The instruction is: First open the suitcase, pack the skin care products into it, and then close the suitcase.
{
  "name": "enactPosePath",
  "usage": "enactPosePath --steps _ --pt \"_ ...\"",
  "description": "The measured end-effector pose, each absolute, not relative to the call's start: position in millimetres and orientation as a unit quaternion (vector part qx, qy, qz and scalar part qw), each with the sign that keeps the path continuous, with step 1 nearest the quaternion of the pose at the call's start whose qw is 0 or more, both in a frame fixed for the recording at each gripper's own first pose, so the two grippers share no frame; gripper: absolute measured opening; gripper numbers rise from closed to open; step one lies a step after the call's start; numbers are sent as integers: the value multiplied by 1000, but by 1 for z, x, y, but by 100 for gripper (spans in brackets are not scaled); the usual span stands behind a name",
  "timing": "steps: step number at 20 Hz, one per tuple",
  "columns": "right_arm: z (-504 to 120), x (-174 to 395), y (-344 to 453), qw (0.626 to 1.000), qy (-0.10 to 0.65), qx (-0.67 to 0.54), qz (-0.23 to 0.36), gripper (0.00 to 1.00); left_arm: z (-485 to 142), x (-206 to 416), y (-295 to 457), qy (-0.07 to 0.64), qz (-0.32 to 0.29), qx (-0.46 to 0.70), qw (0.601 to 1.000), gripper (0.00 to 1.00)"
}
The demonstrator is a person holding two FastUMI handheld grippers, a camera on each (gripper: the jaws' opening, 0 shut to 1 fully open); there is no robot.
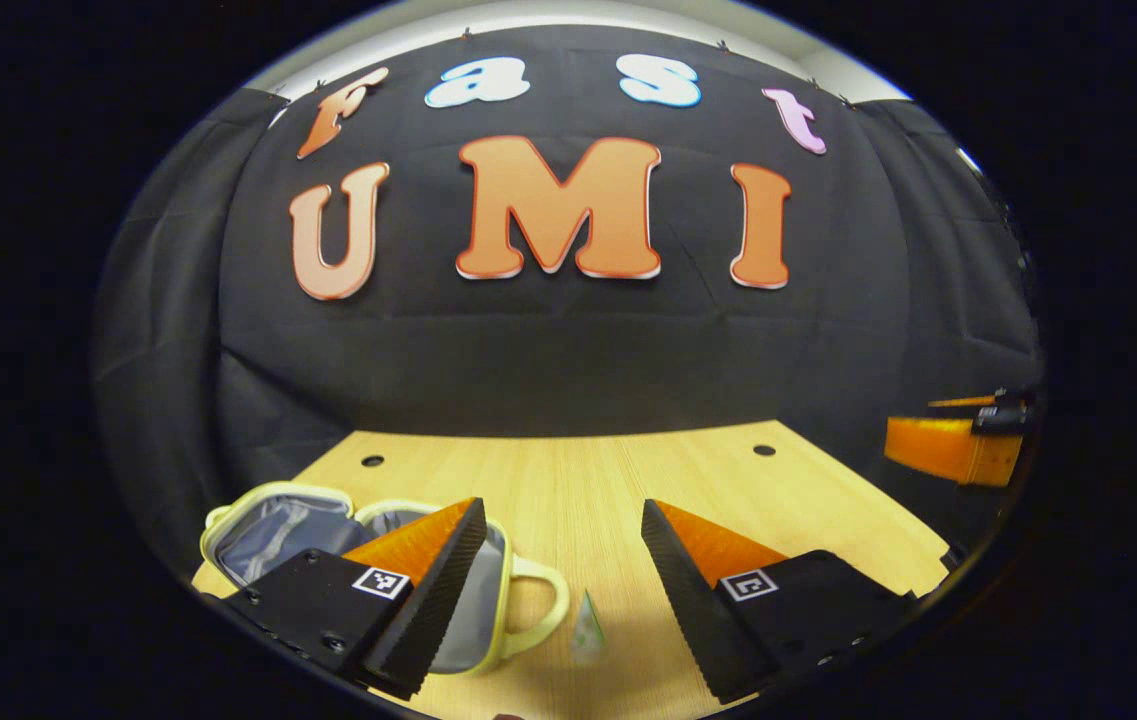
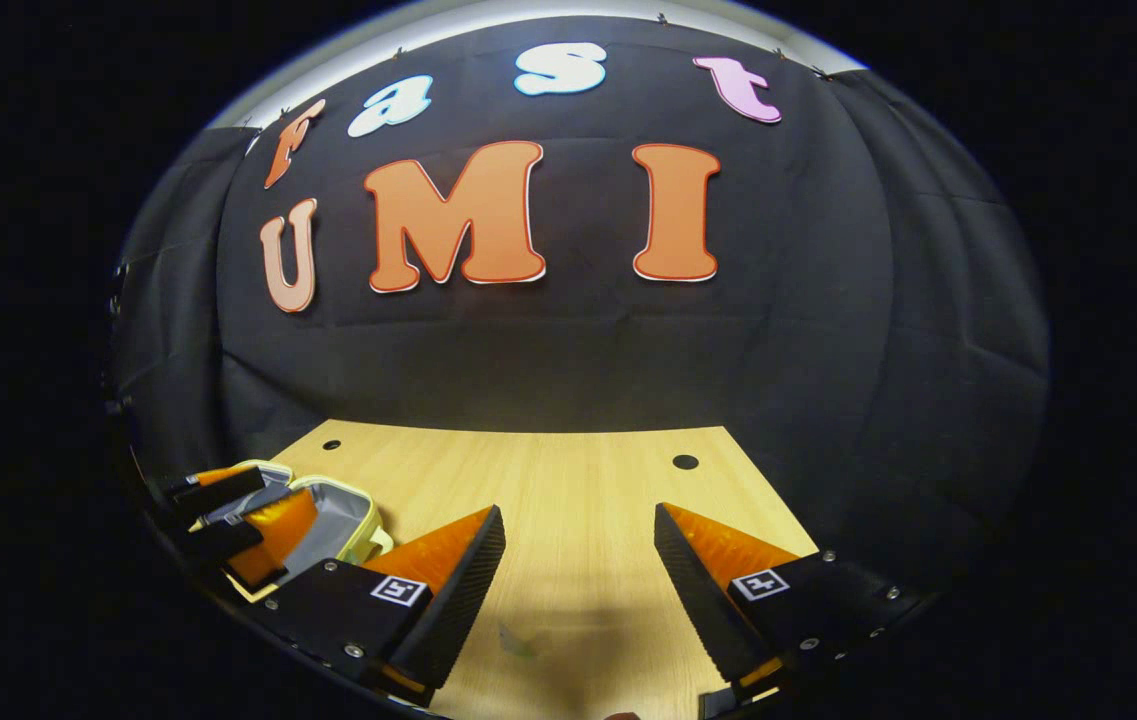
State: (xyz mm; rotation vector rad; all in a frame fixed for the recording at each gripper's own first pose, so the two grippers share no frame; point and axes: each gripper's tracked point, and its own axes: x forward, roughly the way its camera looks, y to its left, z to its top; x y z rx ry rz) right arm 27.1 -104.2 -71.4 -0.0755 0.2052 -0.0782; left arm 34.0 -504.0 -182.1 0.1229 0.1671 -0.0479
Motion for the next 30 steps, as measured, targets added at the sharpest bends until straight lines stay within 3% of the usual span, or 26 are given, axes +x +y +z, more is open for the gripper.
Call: enactPosePath --steps 7,13,16,17,20,21,30 --pt "-90 15 -131 989 131 -43 -57 95 -319 36 -504 219 -26 84 972 97" --pt "-99 13 -150 986 146 -47 -71 95 -345 40 -510 243 -14 89 966 96" --pt "-108 10 -154 984 156 -50 -71 95 -350 45 -510 248 1 107 963 68" --pt "-112 9 -153 983 160 -53 -69 95 -355 47 -510 249 5 108 962 64" --pt "-125 1 -145 982 168 -65 -50 95 -351 52 -510 239 15 106 965 37" --pt "-129 -1 -136 983 171 -63 -32 95 -349 49 -509 242 15 109 964 34" --pt "-219 -6 -69 957 272 -43 95 96 -310 23 -508 272 -1 62 960 32"
